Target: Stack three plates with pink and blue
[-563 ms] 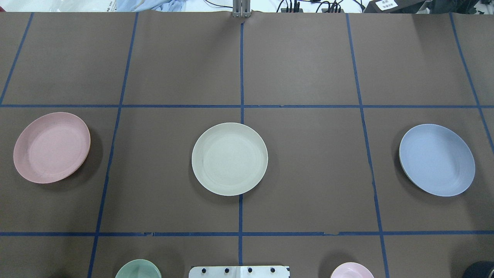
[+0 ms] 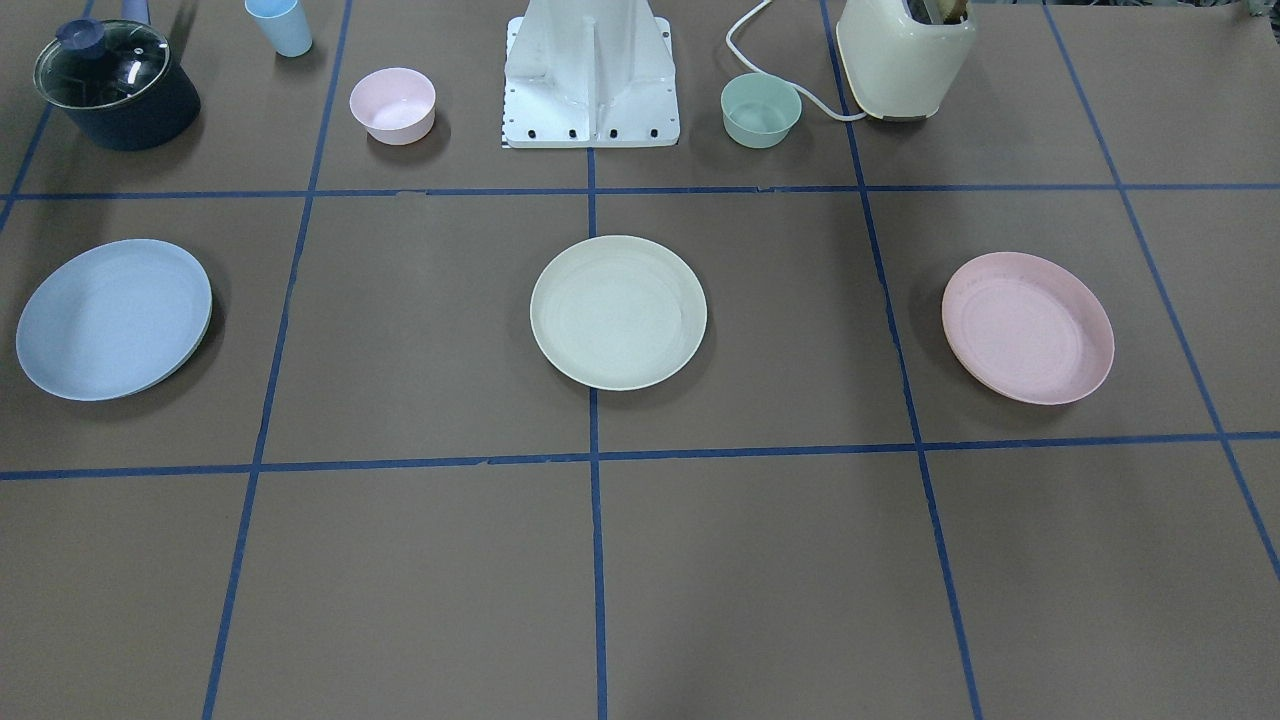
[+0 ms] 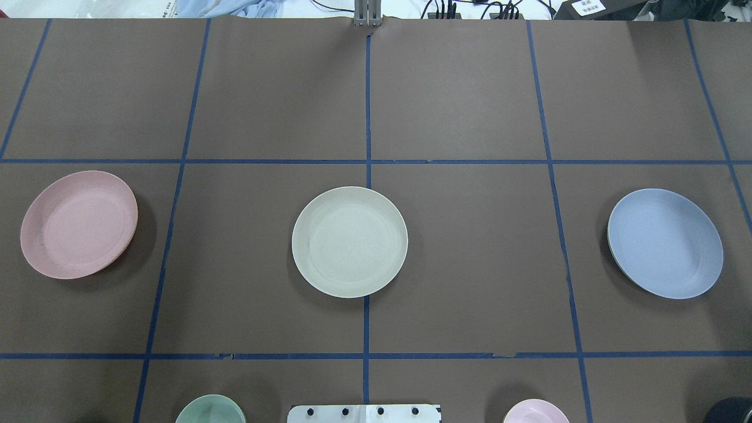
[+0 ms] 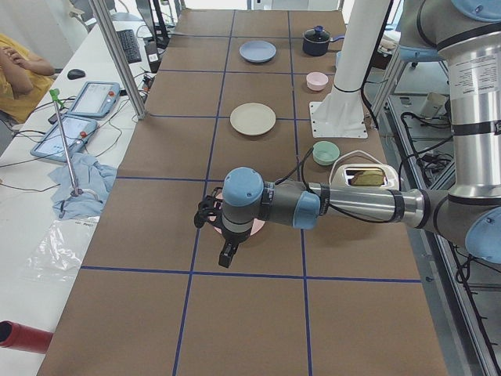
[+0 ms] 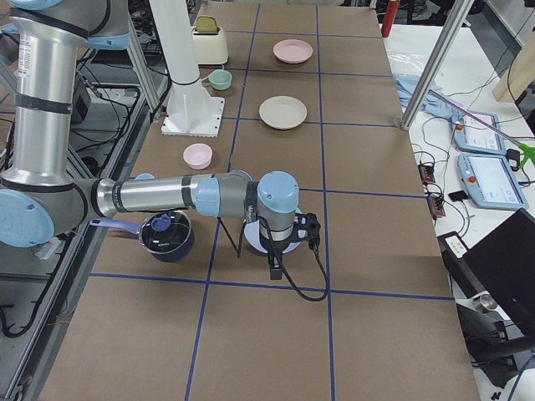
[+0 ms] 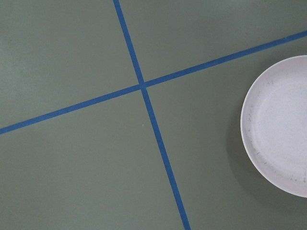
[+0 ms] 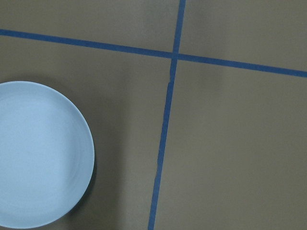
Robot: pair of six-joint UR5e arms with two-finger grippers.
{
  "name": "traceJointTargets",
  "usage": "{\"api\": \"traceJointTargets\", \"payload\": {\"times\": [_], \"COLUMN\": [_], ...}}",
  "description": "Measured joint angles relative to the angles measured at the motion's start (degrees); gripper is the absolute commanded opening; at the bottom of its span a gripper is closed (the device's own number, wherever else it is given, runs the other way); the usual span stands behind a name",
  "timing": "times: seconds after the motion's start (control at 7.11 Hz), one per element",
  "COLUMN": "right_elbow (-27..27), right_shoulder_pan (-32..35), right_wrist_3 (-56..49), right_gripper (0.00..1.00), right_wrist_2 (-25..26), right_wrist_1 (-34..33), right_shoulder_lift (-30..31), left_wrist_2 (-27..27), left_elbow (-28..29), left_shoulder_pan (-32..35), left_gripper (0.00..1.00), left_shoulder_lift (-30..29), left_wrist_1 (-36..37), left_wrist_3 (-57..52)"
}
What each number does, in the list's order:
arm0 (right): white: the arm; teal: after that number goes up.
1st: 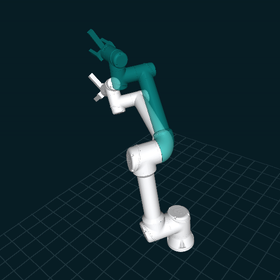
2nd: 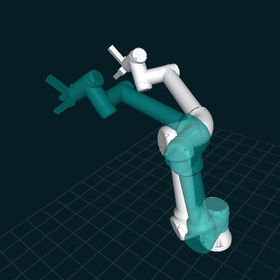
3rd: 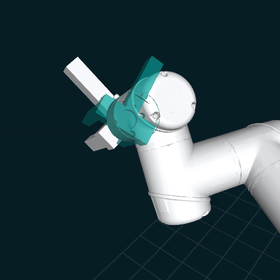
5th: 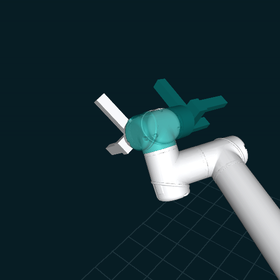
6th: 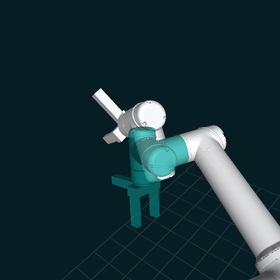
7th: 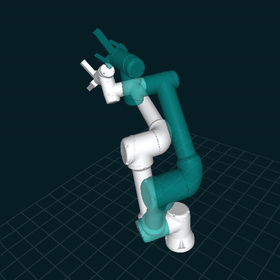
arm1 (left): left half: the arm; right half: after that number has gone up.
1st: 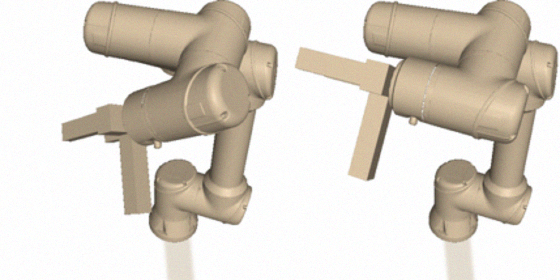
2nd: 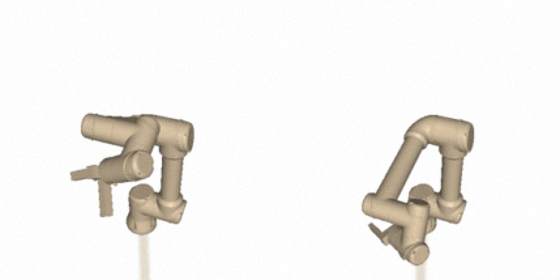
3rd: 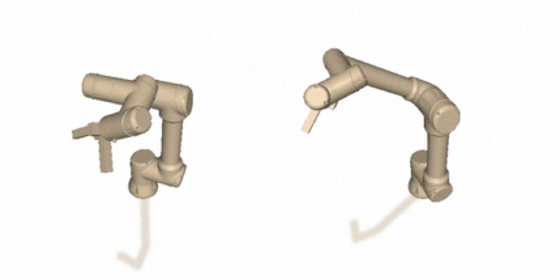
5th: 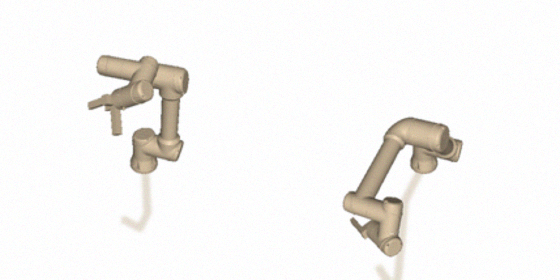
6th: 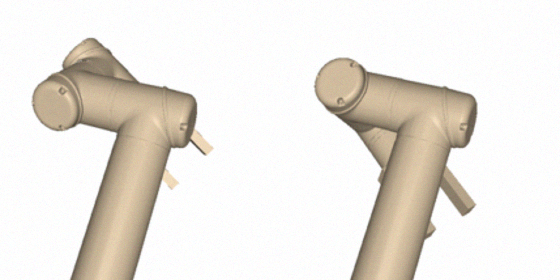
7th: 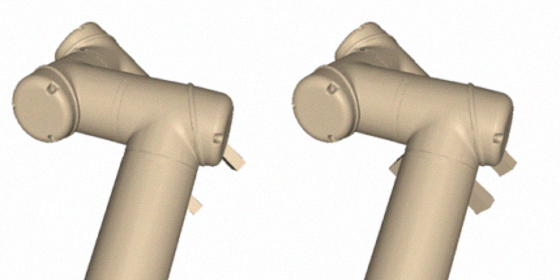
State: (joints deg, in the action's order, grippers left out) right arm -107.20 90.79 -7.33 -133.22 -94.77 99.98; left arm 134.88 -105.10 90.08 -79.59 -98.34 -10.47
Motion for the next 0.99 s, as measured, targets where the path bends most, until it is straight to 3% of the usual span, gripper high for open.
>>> {"api": "traceJointTargets", "payload": {"times": [0.42, 0.7, 0.99], "right_elbow": [0.32, 1.24, 2.73], "right_shoulder_pan": [0.00, 0.00, 0.00], "right_wrist_3": [0.53, 1.14, 2.60], "right_gripper": [1.00, 1.00, 1.00], "right_wrist_2": [0.07, 0.13, -0.38], "right_wrist_1": [11.66, 14.03, 14.60], "right_shoulder_lift": [-0.14, -1.35, -2.85], "left_wrist_2": [0.51, 0.67, 0.95], "left_elbow": [3.07, 4.19, 4.67], "left_shoulder_pan": [0.15, 0.07, -0.53], "left_gripper": [1.00, 1.00, 1.00], "left_shoulder_lift": [-1.90, -6.43, -7.17], "left_wrist_1": [-7.92, -18.36, -28.58], "left_wrist_3": [-0.03, 0.38, 5.09]}}
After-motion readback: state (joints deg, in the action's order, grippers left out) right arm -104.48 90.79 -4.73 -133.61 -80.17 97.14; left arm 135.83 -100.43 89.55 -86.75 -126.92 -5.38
